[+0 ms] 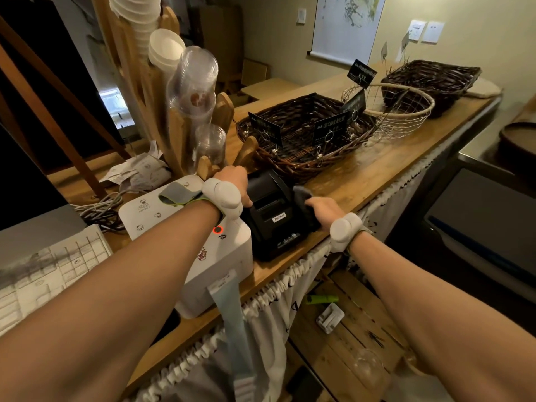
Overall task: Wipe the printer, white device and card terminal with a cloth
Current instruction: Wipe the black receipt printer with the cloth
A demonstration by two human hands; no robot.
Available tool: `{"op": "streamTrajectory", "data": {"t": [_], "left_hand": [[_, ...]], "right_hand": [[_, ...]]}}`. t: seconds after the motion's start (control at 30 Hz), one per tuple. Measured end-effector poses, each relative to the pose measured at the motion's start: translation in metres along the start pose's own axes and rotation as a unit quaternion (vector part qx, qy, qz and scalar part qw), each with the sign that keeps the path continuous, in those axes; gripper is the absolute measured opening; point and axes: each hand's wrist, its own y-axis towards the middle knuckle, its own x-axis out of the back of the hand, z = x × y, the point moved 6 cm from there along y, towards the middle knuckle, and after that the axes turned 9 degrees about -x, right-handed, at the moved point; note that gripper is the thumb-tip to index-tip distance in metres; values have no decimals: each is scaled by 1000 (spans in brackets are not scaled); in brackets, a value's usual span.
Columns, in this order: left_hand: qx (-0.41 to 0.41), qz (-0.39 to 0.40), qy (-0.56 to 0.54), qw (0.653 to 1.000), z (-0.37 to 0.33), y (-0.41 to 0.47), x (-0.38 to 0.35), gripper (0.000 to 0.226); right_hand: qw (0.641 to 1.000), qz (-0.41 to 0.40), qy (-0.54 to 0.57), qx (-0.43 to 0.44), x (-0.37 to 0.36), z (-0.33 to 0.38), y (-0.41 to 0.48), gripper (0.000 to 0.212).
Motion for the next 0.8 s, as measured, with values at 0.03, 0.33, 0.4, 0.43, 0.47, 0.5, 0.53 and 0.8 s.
{"op": "streamTrajectory", "data": {"t": [0.03,0.33,0.4,0.43,0.47,0.5,0.53,0.8], "left_hand": [[0,-1,1,1000,0,0,0,28],[-2,-3,9,1000,-2,-3,0,27],[-4,-7,14,1000,-2,-3,1,26],[-5,-6,14,1000,-2,-2,1,26],[-6,-7,14,1000,-2,-2,1,26],[-6,-7,15,1000,-2,-3,0,26],[-6,-7,15,1000,-2,-4,0,26],[-10,-6,13,1000,-1,-5,0,24]], "right_hand": [[1000,-5,-27,1,0,-3,0,37],[996,-21,-88,22,-2,6,-7,35],[995,-5,-53,81,-7,30,-7,33],[993,-11,-44,110,-10,39,-8,33],[991,-14,-61,122,-13,44,-8,33],[987,-18,-100,121,-16,43,-5,34],[982,-27,-148,112,-17,40,-3,34],[980,-26,-181,77,-14,33,5,36]]}}
